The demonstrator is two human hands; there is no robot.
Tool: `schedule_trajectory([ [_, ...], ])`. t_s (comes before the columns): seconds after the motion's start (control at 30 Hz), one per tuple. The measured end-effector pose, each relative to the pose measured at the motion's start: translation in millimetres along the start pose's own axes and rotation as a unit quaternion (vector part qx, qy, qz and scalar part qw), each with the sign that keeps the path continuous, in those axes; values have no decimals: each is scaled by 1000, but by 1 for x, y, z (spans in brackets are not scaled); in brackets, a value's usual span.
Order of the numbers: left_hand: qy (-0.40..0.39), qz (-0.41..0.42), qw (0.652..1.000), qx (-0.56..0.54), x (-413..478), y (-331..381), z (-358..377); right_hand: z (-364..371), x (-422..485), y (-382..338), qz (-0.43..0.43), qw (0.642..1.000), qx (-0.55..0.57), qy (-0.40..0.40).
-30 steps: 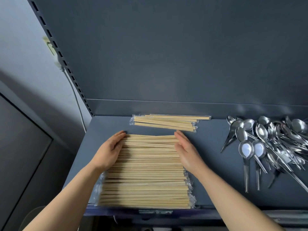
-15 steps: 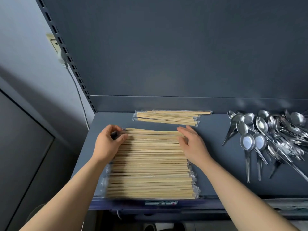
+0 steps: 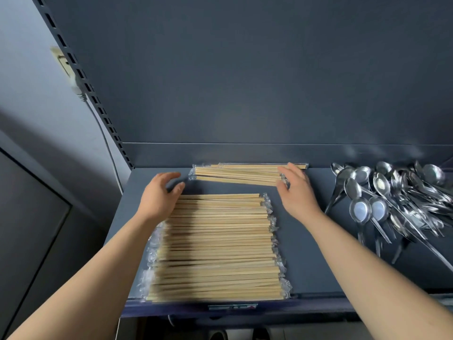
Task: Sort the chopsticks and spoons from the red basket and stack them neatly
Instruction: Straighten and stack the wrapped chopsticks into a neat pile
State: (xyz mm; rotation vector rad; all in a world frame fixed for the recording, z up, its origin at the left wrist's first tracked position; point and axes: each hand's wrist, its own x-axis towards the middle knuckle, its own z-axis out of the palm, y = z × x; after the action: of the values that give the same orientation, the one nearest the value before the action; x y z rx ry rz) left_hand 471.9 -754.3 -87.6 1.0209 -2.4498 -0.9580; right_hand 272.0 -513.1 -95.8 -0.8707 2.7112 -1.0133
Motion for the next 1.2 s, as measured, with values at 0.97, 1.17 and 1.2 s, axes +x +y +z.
schedule_trajectory([
  [0.97, -68, -10, 995, -70, 18, -6, 17, 37, 17, -16, 76, 951, 284, -96],
  [1.17, -61, 31, 995, 79, 22, -15, 9, 37, 17, -23, -1, 984, 133, -121],
  [1.2, -62, 46, 987, 141, 23, -17, 8, 38, 16, -22, -15, 987, 89, -135],
])
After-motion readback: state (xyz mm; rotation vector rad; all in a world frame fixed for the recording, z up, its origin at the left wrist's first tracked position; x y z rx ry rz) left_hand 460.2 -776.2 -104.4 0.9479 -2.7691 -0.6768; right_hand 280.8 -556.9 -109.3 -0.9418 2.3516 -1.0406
